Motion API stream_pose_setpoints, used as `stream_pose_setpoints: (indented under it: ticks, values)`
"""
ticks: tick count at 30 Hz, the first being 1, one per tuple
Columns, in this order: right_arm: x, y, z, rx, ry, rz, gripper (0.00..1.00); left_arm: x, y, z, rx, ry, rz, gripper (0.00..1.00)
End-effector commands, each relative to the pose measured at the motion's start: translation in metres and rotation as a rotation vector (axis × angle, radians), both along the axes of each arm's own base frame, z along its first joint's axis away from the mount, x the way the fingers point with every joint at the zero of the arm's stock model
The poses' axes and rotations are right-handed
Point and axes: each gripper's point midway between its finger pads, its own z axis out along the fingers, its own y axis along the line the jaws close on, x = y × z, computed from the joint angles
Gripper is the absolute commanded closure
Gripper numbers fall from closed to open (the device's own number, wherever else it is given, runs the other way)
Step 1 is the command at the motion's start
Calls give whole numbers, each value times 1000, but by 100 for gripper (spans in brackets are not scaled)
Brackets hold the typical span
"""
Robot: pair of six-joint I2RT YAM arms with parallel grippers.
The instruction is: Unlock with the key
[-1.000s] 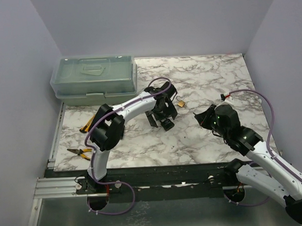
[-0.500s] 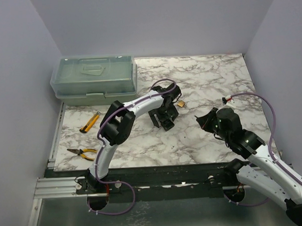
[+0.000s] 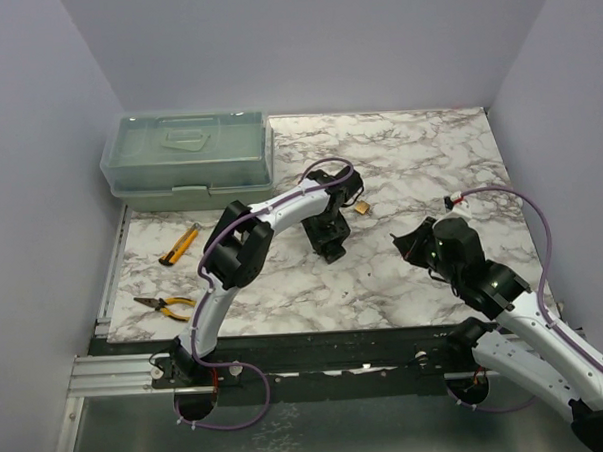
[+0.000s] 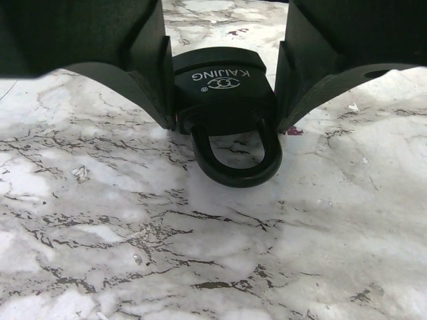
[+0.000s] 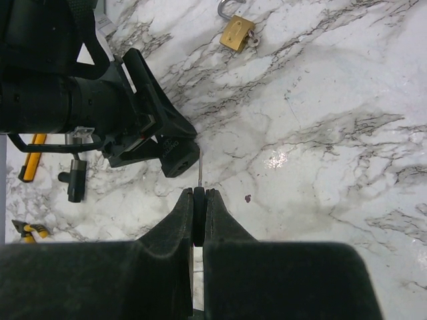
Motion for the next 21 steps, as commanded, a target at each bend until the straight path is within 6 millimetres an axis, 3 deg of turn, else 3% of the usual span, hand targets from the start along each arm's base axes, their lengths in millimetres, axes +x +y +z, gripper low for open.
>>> stream_pose_setpoints:
  ticks: [1,3,8,14,21]
  values:
    - [-6,-5,-4,-31,23,8,100,-4,-21,-17,-45,20,-19,50]
    - [-7,-6,-3,-28,25,5,100,-4,-25,-15,-64,14,-25,58]
    - [-10,-3,7,14,-2,14,100,-2,-33,1,-163,-53,-37,98]
    - [-13,1,38,104,-107,43,100,6,-41,52,-372,-247,-43,100]
    - [-14,10,95,169,-290,118,100,7,-43,124,-643,-369,16,100]
